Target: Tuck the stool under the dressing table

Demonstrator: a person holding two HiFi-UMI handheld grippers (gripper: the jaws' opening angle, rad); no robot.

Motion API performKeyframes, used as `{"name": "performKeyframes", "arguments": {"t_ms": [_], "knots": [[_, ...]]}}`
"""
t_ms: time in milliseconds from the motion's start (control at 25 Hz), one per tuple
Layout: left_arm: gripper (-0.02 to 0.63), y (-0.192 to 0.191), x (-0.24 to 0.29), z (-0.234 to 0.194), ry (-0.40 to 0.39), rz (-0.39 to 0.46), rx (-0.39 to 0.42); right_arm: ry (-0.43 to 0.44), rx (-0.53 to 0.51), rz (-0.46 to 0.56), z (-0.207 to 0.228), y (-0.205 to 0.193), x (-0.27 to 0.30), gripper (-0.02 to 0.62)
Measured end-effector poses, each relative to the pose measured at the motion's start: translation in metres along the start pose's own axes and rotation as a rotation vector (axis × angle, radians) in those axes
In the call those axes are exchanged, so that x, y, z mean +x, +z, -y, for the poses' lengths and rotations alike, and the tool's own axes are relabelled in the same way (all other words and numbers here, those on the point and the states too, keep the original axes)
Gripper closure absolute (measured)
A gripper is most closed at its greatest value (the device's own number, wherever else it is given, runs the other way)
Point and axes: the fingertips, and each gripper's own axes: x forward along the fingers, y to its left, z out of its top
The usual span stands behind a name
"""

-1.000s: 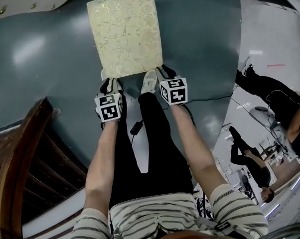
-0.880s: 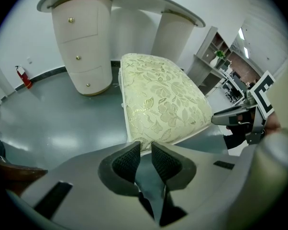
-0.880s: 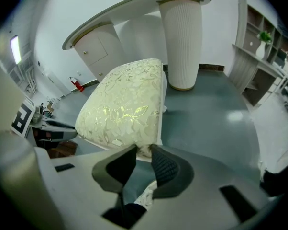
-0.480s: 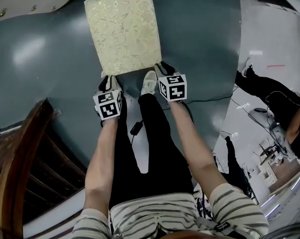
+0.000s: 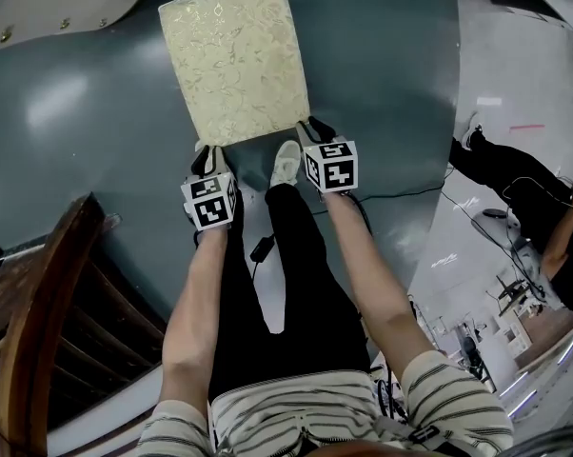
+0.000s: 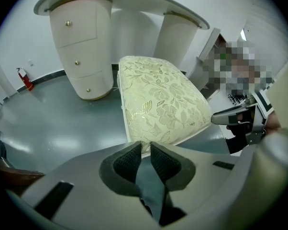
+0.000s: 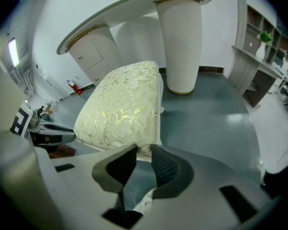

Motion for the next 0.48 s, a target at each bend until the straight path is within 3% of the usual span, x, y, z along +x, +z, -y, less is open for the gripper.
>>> {"name": "performKeyframes", "arguments": {"t_ms": [480], "knots": [[0.546,0.0007,-0.0002,0.0010,0.013,0.035,-0.006,0.002,0.012,0.026,0.0018,0.0001,0.0011,0.491]]}}
